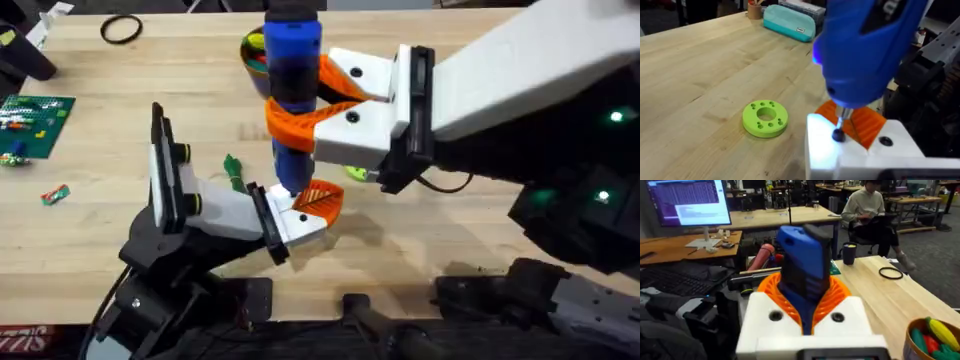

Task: Pick up the gripper from the table and insert it into the empty holder that is missing its gripper. Then pick up a screw, insert it into the mounting hole, and use the screwdriver to tighten it. Finally, clean up the table by picking up the vegetable and placing it into the bucket.

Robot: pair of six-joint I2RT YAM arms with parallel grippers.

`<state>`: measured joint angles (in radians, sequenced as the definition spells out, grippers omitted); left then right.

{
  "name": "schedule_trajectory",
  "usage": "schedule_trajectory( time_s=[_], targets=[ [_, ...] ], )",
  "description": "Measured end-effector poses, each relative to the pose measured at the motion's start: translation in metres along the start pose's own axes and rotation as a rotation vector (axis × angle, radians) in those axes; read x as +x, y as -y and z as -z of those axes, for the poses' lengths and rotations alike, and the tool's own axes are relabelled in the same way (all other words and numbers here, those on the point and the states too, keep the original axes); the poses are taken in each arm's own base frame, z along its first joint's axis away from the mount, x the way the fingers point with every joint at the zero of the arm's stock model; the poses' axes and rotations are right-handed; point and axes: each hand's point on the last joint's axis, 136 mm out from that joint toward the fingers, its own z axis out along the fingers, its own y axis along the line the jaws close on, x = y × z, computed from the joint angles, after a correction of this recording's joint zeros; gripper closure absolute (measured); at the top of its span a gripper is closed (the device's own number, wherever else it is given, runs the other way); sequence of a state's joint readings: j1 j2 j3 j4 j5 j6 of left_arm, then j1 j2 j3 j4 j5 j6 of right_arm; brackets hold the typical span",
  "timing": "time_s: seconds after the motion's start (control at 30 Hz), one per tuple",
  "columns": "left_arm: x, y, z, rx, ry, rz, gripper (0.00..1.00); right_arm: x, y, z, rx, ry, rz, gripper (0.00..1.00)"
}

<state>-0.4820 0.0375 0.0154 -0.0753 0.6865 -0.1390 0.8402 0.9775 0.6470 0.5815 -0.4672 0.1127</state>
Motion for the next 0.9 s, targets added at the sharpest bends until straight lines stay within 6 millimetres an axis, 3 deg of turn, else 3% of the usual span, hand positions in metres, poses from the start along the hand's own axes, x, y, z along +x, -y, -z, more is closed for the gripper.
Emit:
schedule_trajectory(
  time_s=[0.9],
  targets=[
    [0.0000, 0.0000, 0.0000, 0.000, 0.000, 0.000, 0.978, -0.0026, 0.0002, 0.0000, 0.002, 0.010, 0.014, 0.950]
  ],
)
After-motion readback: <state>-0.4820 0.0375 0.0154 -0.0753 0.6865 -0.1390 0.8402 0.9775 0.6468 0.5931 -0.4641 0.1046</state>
